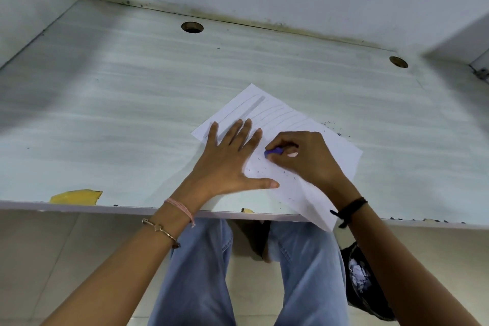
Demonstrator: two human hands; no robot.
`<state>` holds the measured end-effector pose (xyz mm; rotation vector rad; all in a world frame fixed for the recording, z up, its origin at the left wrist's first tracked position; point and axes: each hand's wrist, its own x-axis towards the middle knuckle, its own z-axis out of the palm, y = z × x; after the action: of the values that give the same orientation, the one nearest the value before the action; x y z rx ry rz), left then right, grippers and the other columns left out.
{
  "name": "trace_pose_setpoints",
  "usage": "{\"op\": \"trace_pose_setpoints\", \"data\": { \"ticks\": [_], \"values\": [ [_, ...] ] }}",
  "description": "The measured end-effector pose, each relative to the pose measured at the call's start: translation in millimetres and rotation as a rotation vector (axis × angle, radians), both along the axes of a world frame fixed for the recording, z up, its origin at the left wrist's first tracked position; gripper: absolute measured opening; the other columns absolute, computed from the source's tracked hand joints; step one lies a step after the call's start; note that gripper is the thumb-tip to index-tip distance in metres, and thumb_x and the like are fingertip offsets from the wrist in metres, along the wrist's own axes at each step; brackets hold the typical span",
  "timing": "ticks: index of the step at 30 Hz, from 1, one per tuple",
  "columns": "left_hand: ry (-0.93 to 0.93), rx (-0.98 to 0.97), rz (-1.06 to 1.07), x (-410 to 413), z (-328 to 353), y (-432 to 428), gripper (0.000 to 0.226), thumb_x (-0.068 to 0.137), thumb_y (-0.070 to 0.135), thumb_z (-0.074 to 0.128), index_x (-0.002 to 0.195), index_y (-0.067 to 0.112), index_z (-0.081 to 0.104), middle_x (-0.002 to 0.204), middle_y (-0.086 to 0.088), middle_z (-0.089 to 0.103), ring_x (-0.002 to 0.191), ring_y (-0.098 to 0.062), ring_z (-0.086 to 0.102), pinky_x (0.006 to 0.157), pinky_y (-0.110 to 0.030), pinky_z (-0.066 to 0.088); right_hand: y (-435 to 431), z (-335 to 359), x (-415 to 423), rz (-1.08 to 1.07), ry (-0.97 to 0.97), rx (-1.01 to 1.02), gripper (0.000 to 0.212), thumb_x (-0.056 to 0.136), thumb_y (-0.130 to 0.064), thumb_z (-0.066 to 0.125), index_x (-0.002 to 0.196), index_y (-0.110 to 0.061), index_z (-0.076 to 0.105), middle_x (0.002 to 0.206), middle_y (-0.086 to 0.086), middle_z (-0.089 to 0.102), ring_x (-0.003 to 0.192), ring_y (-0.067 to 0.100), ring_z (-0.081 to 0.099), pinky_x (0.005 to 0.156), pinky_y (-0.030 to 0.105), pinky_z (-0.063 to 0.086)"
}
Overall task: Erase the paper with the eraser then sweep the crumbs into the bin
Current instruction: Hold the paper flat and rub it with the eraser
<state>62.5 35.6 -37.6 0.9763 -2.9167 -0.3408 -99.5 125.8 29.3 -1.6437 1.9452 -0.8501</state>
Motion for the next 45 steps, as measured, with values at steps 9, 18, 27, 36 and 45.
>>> {"op": "trace_pose_setpoints", "data": {
  "ticks": [9,18,27,36,45],
  "values": [
    [-0.009,0.008,-0.004,0.1,-0.1,-0.2,0.118,0.063,0.097,0.015,0.155,0.028,-0.013,0.161,0.0,-0.023,0.147,-0.014,-0.025,0.116,-0.058,-0.013,1.1,-2.0,5.8,0.032,-0.017,0.022,0.008,0.077,-0.01,0.077,0.083,-0.014,0.075,0.078,0.001,0.073,0.071,0.01,0.067,0.068,0.016,0.049],
    [-0.017,0.006,-0.015,-0.4,0.1,-0.8,0.122,0.06,0.098,0.017,0.154,0.028,-0.014,0.161,0.0,-0.024,0.146,-0.015,-0.026,0.116,-0.059,-0.012,-1.6,-1.7,9.5,0.044,-0.018,0.049,0.009,0.075,-0.008,0.077,0.083,-0.012,0.076,0.078,0.001,0.074,0.074,0.013,0.068,0.069,0.016,0.049],
    [-0.026,0.005,-0.02,-0.1,2.7,0.1,0.132,0.053,0.102,0.008,0.155,0.02,-0.014,0.161,-0.001,-0.022,0.147,-0.014,-0.025,0.116,-0.059,-0.012,3.7,-2.2,16.6,0.094,-0.027,0.086,0.01,0.075,-0.01,0.078,0.084,-0.014,0.077,0.08,-0.002,0.075,0.074,0.008,0.068,0.071,0.017,0.051],
    [-0.036,0.011,-0.024,-0.3,4.6,0.8,0.137,0.05,0.103,0.006,0.154,0.018,-0.016,0.161,0.0,-0.022,0.146,-0.013,-0.025,0.116,-0.058,-0.013,4.4,-5.6,20.7,0.096,-0.051,0.063,0.008,0.076,-0.009,0.077,0.083,-0.013,0.076,0.077,0.0,0.074,0.072,0.01,0.068,0.068,0.013,0.049],
    [0.015,0.054,0.018,-0.3,5.5,3.4,0.117,0.067,0.096,0.017,0.155,0.026,-0.013,0.162,0.003,-0.021,0.146,-0.01,-0.024,0.116,-0.057,-0.014,1.2,-14.8,-12.2,-0.179,-0.075,-0.067,0.007,0.08,-0.005,0.074,0.085,-0.009,0.075,0.083,0.001,0.073,0.073,0.005,0.064,0.064,0.007,0.047]
  ]
}}
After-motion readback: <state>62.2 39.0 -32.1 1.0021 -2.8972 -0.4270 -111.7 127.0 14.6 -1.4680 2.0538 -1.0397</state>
